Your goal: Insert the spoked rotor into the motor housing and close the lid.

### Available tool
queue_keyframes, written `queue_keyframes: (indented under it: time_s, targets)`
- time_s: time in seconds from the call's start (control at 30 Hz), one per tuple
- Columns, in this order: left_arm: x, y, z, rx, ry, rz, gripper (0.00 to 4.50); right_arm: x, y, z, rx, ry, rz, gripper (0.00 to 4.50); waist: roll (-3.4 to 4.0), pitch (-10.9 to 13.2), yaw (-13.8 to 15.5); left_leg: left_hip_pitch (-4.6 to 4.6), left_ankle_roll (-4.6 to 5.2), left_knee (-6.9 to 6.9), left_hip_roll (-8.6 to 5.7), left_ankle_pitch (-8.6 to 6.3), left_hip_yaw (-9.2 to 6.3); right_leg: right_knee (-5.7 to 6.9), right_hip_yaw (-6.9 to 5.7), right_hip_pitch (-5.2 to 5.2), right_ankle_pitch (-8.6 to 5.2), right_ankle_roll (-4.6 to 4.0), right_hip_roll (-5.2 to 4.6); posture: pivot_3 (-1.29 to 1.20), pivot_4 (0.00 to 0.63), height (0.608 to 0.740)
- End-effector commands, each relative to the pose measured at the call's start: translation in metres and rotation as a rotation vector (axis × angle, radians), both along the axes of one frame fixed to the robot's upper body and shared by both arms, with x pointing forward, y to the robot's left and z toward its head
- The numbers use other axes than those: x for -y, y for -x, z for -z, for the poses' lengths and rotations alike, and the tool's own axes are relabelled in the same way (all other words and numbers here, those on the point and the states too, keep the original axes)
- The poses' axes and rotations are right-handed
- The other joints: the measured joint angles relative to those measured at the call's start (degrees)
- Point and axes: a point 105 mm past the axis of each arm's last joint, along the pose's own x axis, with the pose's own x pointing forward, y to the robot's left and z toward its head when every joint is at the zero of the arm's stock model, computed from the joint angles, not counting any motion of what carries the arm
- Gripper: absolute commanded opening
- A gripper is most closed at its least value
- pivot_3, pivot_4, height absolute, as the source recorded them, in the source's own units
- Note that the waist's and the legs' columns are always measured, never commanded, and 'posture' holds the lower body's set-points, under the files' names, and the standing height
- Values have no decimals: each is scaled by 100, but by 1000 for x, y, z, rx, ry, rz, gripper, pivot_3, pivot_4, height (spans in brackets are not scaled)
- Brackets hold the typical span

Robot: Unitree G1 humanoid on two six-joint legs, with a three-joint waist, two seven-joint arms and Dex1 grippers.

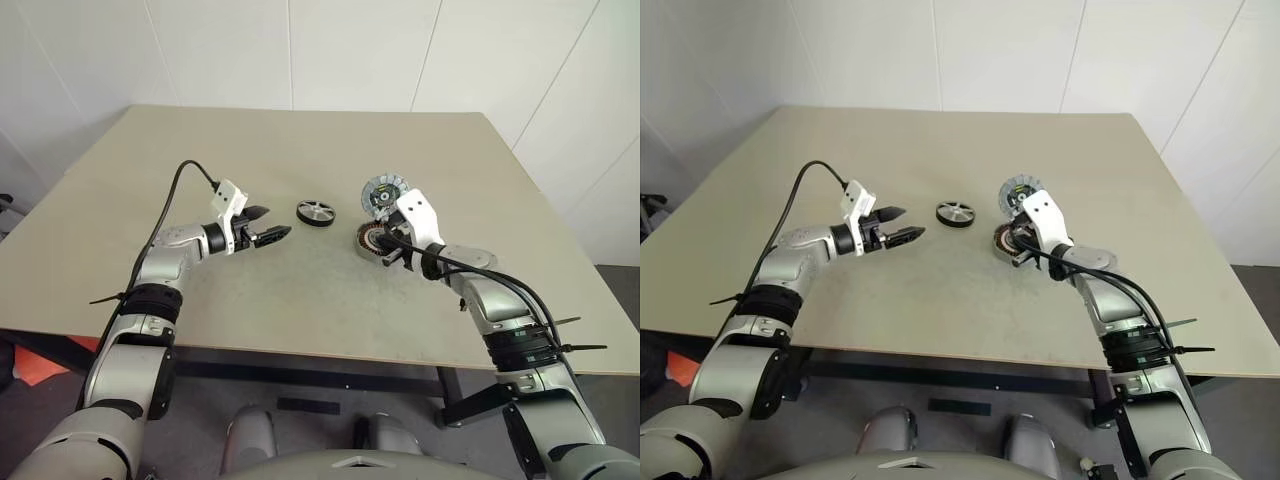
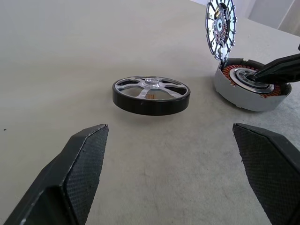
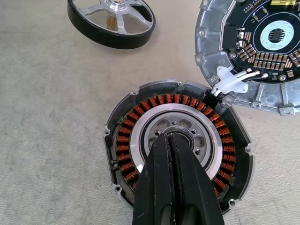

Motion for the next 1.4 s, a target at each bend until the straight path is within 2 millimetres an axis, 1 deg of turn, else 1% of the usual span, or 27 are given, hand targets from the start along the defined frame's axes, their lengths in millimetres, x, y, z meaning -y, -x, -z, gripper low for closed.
queue_keyframes:
  time_s: [0.03,0.13,0.3,0.4,0.53,0.6,0.7,0.83,0.9,0.97,1.03,1.1,1.2,1.27,1.3,1.37,1.4]
  targets:
    - [3,-3,-16,50,6,15,4500,0,-6,-33,102,-10,-4,38,0,0,1,-1,0,0,0,0,0,-1,0,0,0,0,0,0,0,740]
    - [3,-4,-16,50,6,16,4500,2,-10,-35,108,-6,6,38,0,0,-4,-1,1,-1,0,-1,0,-2,0,0,0,0,0,0,0,740]
    - [3,-4,-16,51,4,16,4500,3,-12,-31,99,-7,12,38,0,0,0,-1,2,-1,0,-1,0,-3,0,-1,0,0,0,0,0,740]
    - [2,-4,-16,51,3,14,4500,2,-12,-20,64,-12,16,38,0,0,-2,-1,2,-1,0,-1,0,-3,0,0,0,0,0,0,0,740]
    - [2,-4,-16,52,2,11,4500,4,-5,12,-20,0,30,38,0,0,-2,-1,2,-1,0,-1,0,-3,0,0,0,-1,0,0,0,740]
    - [2,-4,-16,51,2,10,4500,6,-4,16,-24,3,36,38,-1,-1,-3,2,2,-1,0,-1,0,-3,0,2,0,0,0,0,0,740]
    - [1,-3,-15,49,2,9,4500,4,-6,1,20,-10,22,38,-1,-1,-3,6,2,0,0,-1,0,-4,0,7,0,0,0,0,0,740]
    - [1,-3,-14,48,4,10,4500,7,-12,-18,79,-4,29,38,-1,-1,0,7,2,1,0,-1,0,-6,0,10,-1,1,0,0,0,740]
    - [2,-3,-14,49,6,11,4500,4,-16,-38,136,-14,19,38,-1,0,-2,5,2,1,-1,-1,0,-7,0,10,-1,1,0,0,0,740]
    - [3,-3,-14,49,7,12,4500,0,-17,-53,173,-19,6,38,-1,0,-3,3,2,1,-1,-1,0,-6,0,7,0,0,0,0,0,740]
    - [3,-3,-14,49,7,13,4500,-2,-18,-59,187,-21,-2,38,-1,-1,-18,4,2,-1,0,-1,0,-5,0,6,0,0,0,0,0,740]
    - [3,-3,-14,49,8,14,4500,-3,-19,-60,187,-21,-2,38,-1,-1,-17,5,2,-3,1,-1,0,-5,0,6,1,-1,1,0,0,740]
    - [3,-2,-14,50,8,13,4500,-2,-18,-51,161,-15,5,38,-1,-1,-11,3,4,-4,0,-3,0,-7,-1,6,1,-1,0,0,0,740]
    - [2,-2,-14,50,6,10,4500,-2,-15,-38,117,-21,8,38,-1,-1,3,0,5,-4,-1,-3,0,-9,-1,5,1,-1,0,0,0,740]
    - [1,-3,-14,50,6,8,4500,-1,-13,-26,84,-19,12,38,-1,-1,6,0,6,-4,-1,-4,0,-10,-1,5,1,-1,0,0,0,740]
    - [1,-3,-14,49,5,6,4500,-1,-9,-11,41,-17,18,38,-1,-1,8,1,6,-4,-1,-4,0,-11,-1,7,0,-1,0,0,0,740]
    - [0,-2,-14,49,4,6,4500,2,-7,5,3,-3,35,38,-1,-1,6,1,6,-4,-1,-4,0,-11,-1,7,0,-1,0,0,0,740]
